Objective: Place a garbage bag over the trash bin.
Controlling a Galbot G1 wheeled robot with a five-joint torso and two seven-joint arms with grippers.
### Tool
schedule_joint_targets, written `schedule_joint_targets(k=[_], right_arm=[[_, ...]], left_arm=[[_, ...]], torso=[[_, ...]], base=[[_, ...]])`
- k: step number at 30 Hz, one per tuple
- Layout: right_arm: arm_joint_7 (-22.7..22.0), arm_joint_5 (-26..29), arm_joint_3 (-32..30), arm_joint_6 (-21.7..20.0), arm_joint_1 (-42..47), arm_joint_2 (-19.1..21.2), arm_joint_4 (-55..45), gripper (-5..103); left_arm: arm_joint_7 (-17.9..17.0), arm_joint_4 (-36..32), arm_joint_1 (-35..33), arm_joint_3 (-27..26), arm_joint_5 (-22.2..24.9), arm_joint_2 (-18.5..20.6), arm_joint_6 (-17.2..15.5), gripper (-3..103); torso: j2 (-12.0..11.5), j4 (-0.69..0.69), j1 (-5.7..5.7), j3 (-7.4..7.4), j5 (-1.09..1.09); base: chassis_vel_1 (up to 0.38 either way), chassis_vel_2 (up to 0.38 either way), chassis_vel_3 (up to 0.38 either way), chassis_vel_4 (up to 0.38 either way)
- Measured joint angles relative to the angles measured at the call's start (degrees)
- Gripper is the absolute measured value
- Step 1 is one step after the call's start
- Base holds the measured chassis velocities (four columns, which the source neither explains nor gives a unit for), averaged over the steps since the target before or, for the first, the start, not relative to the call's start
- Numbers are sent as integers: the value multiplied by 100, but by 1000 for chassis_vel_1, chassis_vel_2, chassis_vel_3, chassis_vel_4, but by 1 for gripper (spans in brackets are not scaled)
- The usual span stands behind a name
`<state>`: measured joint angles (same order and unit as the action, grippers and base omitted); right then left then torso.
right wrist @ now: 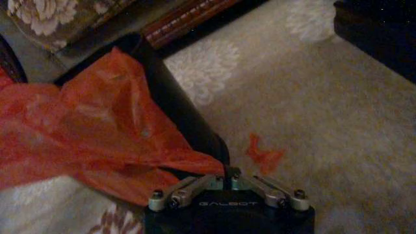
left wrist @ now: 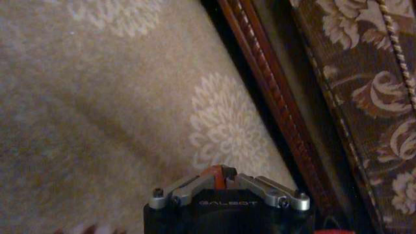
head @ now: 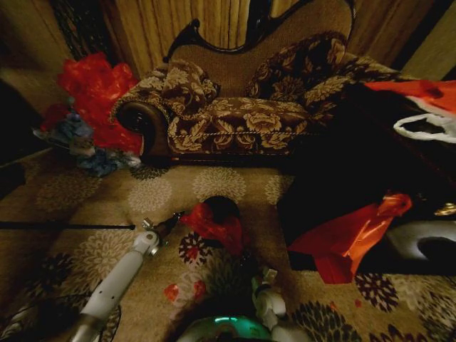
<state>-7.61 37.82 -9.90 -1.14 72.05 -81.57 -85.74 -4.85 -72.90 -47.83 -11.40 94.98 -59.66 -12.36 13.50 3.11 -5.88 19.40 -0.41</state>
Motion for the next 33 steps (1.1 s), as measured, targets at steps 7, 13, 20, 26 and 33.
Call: schedule_joint_targets(k=[7, 13, 20, 26, 33], right_arm=[[88, 40, -93, 242, -162, 24, -18, 0], [164, -2, -124, 357, -71, 98, -291, 0], [173, -85, -128, 441, -10, 87, -430, 0], [178, -141, -144, 509, -37, 27, -250, 0], [199, -170, -170, 746, 125, 7, -489, 0]], left_arm=[[25, 124, 292, 41, -91, -257, 14, 0], [36, 70, 319, -54, -86, -226, 20, 0], [41, 0, 325, -168, -59, -198, 44, 0], [58, 73, 376, -180, -76, -258, 90, 0], [79, 45, 395, -299, -57, -312, 140, 0]], torso=[[0, 1, 0, 0, 0], [0, 0, 0, 0, -1], [0, 0, 0, 0, -1], [0, 0, 0, 0, -1], [0, 1, 0, -1, -2]], base=[[0, 0, 0, 0], [0, 0, 0, 0], [0, 0, 0, 0], [0, 0, 0, 0], [0, 0, 0, 0]])
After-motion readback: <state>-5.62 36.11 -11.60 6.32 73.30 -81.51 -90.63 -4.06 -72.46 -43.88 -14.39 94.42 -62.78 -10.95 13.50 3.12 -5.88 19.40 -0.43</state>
